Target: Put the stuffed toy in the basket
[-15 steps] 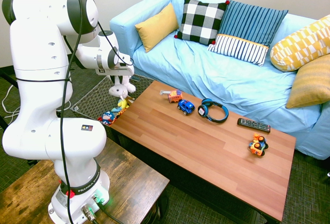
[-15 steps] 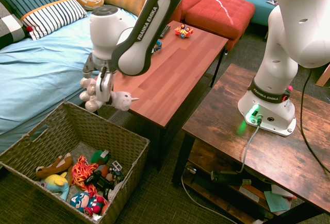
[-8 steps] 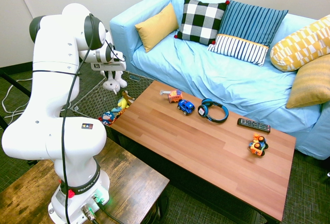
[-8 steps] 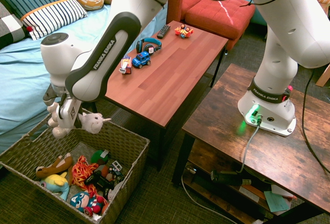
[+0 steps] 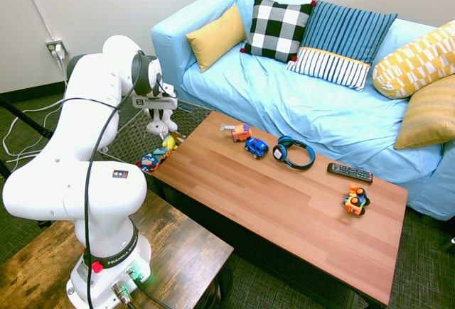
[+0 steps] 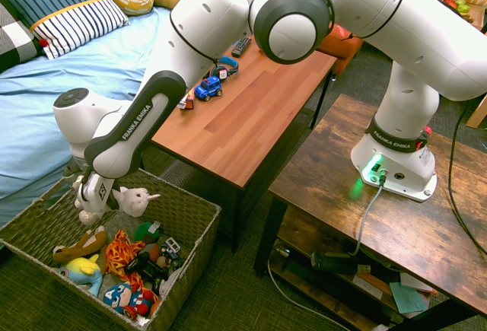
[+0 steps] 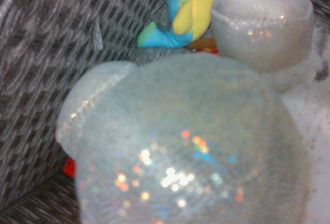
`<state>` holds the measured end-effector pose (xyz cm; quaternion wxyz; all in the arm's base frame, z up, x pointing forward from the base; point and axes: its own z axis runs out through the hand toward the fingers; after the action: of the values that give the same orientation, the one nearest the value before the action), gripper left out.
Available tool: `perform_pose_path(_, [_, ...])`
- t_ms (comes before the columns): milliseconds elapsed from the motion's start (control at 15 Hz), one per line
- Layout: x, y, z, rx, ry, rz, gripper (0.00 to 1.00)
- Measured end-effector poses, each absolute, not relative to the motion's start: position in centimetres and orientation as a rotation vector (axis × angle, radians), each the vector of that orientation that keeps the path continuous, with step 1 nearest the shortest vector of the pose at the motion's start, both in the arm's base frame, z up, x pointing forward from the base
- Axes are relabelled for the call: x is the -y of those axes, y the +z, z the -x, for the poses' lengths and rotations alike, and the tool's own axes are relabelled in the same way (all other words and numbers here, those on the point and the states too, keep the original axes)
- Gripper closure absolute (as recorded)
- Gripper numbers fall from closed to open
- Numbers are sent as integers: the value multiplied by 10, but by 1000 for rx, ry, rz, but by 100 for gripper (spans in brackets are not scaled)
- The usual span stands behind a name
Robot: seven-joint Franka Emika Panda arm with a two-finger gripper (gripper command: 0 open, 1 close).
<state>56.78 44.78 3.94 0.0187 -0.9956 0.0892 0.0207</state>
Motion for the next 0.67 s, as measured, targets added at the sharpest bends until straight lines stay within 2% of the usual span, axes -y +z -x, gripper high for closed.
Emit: perform_pose_path(667, [-445,27,-572,-298,87,3093,0])
